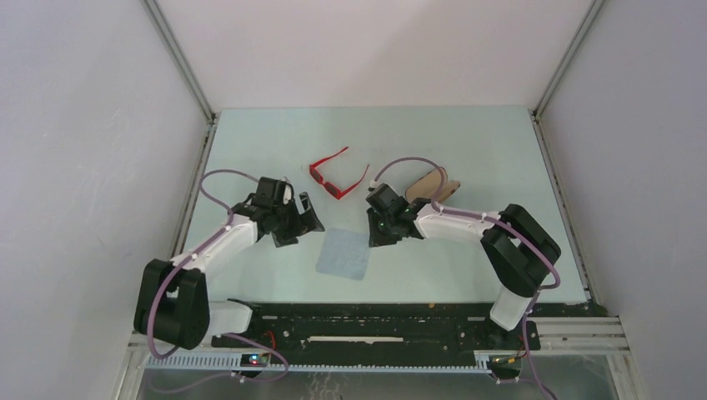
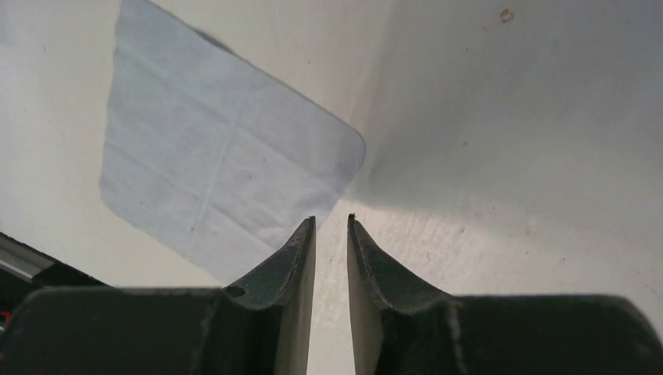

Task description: Organize the sunglasses

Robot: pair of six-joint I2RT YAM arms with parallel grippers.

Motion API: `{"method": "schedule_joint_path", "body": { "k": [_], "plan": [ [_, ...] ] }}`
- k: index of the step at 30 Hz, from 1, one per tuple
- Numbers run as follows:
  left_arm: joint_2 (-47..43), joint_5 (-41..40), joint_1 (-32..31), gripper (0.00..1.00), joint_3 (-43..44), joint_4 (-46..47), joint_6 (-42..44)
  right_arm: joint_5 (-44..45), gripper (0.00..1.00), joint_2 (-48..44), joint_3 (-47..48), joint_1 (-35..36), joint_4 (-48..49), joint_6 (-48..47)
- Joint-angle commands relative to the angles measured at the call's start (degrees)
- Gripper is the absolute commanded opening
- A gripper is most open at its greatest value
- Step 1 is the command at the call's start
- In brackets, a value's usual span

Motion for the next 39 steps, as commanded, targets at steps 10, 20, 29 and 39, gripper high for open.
{"method": "schedule_joint_path", "body": {
  "k": [10, 20, 29, 39],
  "plan": [
    [6.6, 0.3, -0.2, 0.94, 4.1, 1.3, 1.3, -0.6, 0.35, 7.8, 4.1, -4.4, 4.6, 1.8],
    [6.5, 0.2, -0.2, 0.95, 4.0, 1.3, 1.5, -1.4, 0.26, 9.2, 4.1, -3.6, 4.7, 2.8],
    [6.2, 0.6, -0.3, 0.95, 3.8, 1.4, 1.8, 6.1, 0.31, 6.4, 4.0, -1.7, 1.8, 1.4],
    [5.8, 0.5, -0.2, 0.95, 3.6, 1.3, 2.0, 8.9, 0.33, 6.7, 2.3, -0.3, 1.5, 1.7]
  ]
}}
